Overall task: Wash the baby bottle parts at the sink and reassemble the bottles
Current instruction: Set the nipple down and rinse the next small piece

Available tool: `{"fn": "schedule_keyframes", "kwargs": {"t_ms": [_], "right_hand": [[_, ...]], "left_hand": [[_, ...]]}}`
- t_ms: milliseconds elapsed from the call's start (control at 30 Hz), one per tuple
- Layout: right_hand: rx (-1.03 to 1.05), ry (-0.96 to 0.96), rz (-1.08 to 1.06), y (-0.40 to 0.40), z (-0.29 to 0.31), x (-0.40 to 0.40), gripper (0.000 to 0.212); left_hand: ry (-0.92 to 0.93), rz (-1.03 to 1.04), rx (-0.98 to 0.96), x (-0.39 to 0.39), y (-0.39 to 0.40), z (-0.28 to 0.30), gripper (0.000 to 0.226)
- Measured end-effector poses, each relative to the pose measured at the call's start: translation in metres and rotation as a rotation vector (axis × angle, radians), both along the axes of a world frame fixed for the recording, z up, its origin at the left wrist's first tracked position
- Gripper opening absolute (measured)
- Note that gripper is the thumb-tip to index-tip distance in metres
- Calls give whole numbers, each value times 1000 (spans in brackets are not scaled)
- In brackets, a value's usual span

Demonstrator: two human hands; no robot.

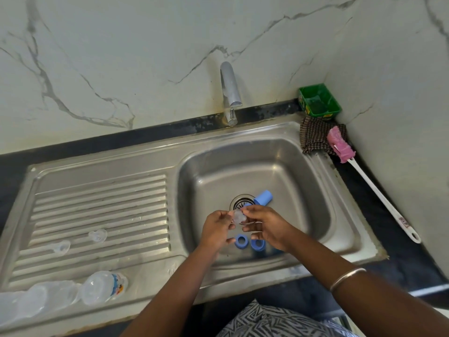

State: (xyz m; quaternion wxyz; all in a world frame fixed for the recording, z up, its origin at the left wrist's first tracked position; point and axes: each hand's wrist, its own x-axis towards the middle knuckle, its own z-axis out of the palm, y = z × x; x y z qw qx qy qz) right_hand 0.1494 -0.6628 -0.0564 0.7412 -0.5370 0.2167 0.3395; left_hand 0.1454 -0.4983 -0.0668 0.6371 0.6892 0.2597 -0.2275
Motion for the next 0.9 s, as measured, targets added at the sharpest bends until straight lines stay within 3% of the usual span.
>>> {"fn": "schedule_keyframes", "kwargs": {"t_ms": [133, 367, 467, 733, 833, 900], "right_hand": [[-108, -79, -58, 11, -2, -1, 20], [-123, -103, -172, 19, -2, 0, 27], [-130, -141, -176, 21, -5, 1, 28], [-533, -372, 23, 13, -10, 34, 21], [-630, -415, 14, 9, -1, 64, 17], [-630, -460, 0, 9, 6, 89, 13]], "left_hand": [[-129, -96, 136, 0, 4, -8, 21], [-60, -18, -69, 2, 4, -6, 34], [-47, -73, -122, 6, -2, -3, 33], [-241, -58, 157, 39, 0, -2, 20], [-273, -61, 162, 58, -1, 8, 35], [-297, -43, 117, 73, -2, 15, 33]]}}
